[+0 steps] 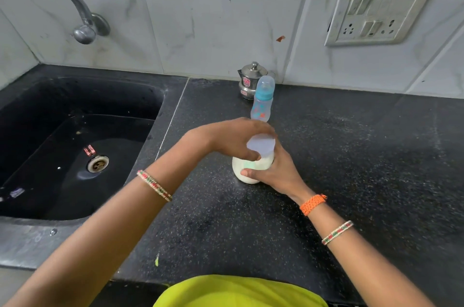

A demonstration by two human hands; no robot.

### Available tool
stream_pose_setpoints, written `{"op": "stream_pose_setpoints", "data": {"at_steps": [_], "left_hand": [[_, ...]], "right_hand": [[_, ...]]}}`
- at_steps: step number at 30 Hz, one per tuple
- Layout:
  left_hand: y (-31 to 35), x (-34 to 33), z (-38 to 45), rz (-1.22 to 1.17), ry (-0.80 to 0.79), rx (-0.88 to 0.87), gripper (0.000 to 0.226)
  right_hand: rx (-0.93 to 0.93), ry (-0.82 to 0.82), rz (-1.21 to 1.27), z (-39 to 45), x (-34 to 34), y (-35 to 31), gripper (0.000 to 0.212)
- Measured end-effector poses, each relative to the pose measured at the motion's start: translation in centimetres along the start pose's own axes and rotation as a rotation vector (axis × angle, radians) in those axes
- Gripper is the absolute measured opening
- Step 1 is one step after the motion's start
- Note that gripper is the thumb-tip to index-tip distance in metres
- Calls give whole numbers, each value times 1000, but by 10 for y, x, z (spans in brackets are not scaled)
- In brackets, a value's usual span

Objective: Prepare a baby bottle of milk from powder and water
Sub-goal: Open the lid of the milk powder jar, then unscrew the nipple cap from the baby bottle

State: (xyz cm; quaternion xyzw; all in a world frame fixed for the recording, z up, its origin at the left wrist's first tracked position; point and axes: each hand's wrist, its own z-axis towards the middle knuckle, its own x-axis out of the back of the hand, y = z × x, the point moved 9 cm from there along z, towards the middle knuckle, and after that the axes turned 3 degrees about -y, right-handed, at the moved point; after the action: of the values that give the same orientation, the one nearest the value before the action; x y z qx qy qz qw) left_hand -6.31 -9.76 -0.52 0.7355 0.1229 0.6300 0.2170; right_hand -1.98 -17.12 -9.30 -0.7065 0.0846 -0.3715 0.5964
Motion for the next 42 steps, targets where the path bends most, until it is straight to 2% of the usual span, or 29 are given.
{"op": "stream_pose_setpoints", "data": {"at_steps": [3,8,11,12,14,17,19,21,22,24,27,28,30,32,33,37,39,42], "left_hand": [[0,17,10,135,69,17,64],[6,27,20,146,118,28,65],[7,51,20,150,353,100,62],[4,59,18,53,430,126,60],[-11,60,15,-381,514,162,49],[-28,12,21,-1288,377,184,31],[-40,-29,21,-1744,321,288,41],[-55,-58,19,-1997,369,439,51],[-63,-66,19,-2040,400,507,52],[-73,-73,20,-1999,430,606,51],[-76,-67,28,-1762,432,674,43],[-76,-62,32,-1701,441,672,40],[-76,-52,44,-1641,469,651,39],[-77,-45,56,-1597,484,639,43],[-76,-42,64,-1575,482,629,45],[-69,-40,92,-1489,488,631,47],[-64,-48,105,-1460,439,661,49],[-57,-63,116,-1501,329,686,53]], "right_hand": [[18,134,-36,3,14,-5,99],[84,224,-68,2,33,-18,98],[107,305,-129,-2,40,-21,90],[112,340,-125,-4,44,-20,87],[113,422,-102,-8,54,-19,82],[82,539,-72,-12,73,-13,78],[57,521,-52,-13,79,-6,77],[46,441,-20,-15,79,3,75],[36,399,9,-16,78,9,74],[8,321,68,-19,76,18,75],[-12,167,200,-19,69,20,80],[-27,154,255,-19,72,18,85],[-68,233,296,-14,89,13,90],[-142,335,243,-1,112,13,74],[-203,335,238,8,119,14,63],[-415,204,323,39,110,30,29],[-421,274,349,48,112,39,14],[-424,423,318,52,126,55,12]]}}
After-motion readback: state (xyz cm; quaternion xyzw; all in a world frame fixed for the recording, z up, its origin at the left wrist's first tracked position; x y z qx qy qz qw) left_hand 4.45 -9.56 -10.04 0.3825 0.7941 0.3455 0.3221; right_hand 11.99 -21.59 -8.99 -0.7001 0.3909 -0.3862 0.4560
